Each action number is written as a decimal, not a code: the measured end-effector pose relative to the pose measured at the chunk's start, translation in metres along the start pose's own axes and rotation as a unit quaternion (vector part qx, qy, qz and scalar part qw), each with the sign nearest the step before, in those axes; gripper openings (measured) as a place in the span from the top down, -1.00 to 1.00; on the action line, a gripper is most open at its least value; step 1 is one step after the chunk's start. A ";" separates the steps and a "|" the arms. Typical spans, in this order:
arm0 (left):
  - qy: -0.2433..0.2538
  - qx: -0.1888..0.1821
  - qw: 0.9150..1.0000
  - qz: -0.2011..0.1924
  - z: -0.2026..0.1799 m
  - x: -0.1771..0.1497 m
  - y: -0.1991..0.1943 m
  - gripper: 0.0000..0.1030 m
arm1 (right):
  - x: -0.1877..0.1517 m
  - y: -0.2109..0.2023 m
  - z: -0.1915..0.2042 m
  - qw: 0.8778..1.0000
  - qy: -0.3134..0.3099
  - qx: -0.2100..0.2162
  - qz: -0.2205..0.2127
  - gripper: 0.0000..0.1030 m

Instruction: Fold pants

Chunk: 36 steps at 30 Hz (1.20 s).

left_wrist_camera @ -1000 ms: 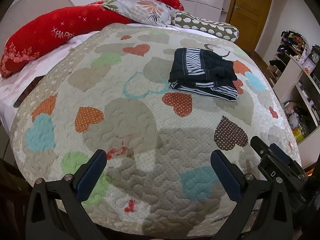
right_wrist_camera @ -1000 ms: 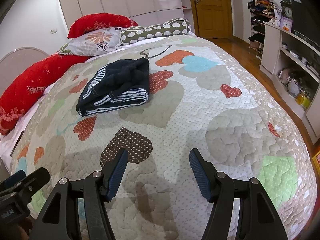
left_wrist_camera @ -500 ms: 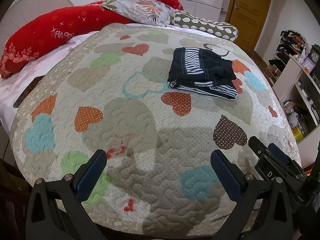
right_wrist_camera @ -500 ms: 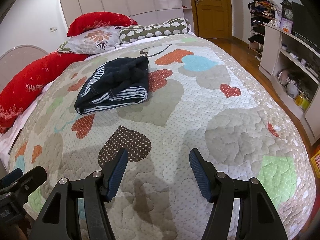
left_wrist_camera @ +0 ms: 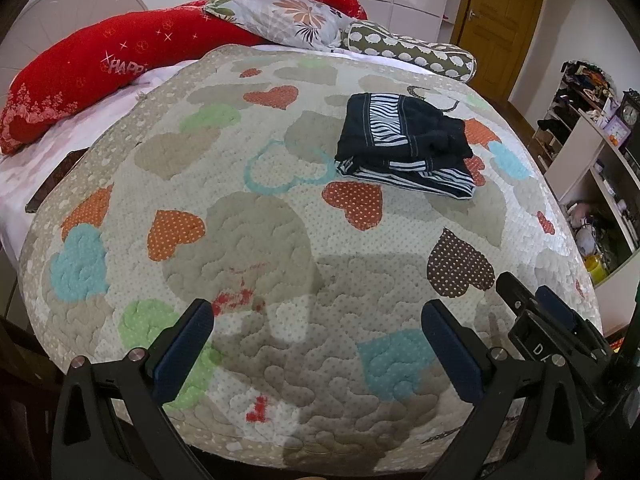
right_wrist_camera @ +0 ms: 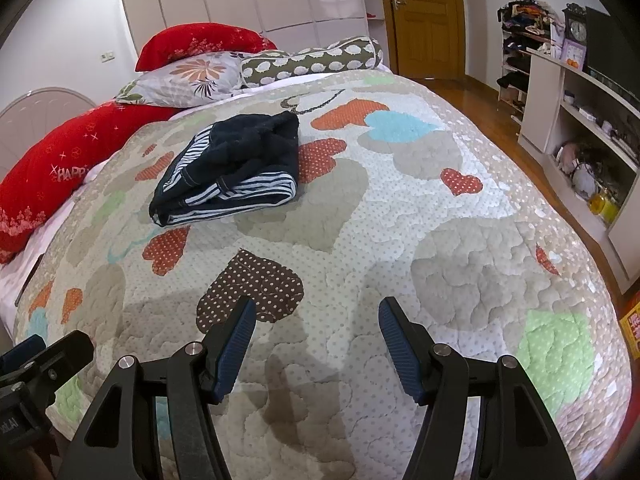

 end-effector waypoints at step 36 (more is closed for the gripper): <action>0.006 -0.005 1.000 -0.007 -0.001 0.000 -0.002 -1.00 | -0.001 -0.002 0.004 1.000 -0.012 -0.006 -0.012 -0.33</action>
Point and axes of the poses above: each gripper's, at about its wrist camera, not at the fingertips, and y roughly the way its jaws point, z to its left, x to its top, the point moved 9 cm from there along y, roughly the way its jaws point, and after that the axes turned 5 degrees about z, right-handed, at the moved point
